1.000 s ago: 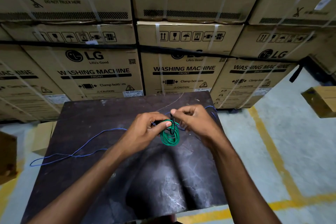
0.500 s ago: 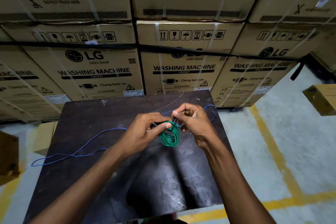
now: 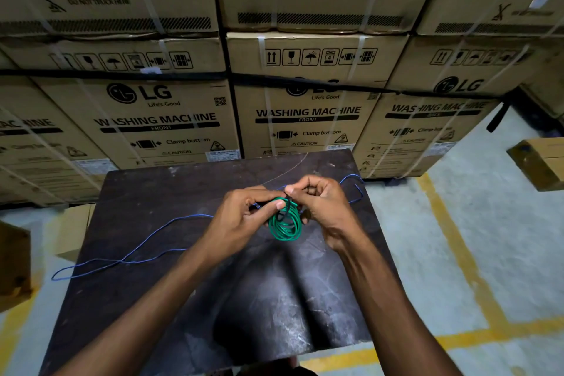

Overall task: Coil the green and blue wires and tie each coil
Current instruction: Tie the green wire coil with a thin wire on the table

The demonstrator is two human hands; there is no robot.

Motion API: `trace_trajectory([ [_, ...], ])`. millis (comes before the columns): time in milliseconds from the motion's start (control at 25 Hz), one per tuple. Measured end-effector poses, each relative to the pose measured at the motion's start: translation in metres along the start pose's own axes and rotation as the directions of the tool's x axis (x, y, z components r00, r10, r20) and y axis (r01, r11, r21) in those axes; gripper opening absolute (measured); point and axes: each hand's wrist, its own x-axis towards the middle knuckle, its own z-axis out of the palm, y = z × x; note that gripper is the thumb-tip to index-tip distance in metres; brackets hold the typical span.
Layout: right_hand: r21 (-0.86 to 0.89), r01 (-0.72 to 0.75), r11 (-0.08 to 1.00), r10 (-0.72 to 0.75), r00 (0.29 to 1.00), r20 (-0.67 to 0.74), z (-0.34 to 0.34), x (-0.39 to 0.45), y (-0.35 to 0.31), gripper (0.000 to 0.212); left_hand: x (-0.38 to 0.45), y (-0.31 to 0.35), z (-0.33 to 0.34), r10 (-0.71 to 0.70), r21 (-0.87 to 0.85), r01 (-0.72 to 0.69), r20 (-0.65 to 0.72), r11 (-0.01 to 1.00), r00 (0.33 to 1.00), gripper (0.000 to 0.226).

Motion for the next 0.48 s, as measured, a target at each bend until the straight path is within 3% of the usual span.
trace_trajectory([
  [200,-0.162,0.158,0.974,-0.192,0.956,-0.222,-0.009,0.021,0.012,0.034,-0.004,0.003,0.003,0.051,-0.036,-0.050,0.032,0.998,0.998,0.015],
  [320,-0.263,0.165,0.951,-0.256,0.898,-0.359,-0.014,0.035,0.024,0.034,-0.002,-0.001,0.008,-0.023,-0.125,0.027,0.038,0.992,0.999,0.014],
  [400,-0.131,0.174,0.976,-0.211,0.907,-0.365,-0.013,0.036,0.028,0.029,-0.001,-0.005,0.011,-0.077,-0.206,0.085,0.046,0.975,0.996,0.014],
  [480,0.220,0.098,0.971,-0.038,0.964,-0.263,-0.013,0.033,0.027,0.015,0.000,-0.009,0.013,-0.117,-0.278,0.124,0.042,0.953,0.992,0.013],
])
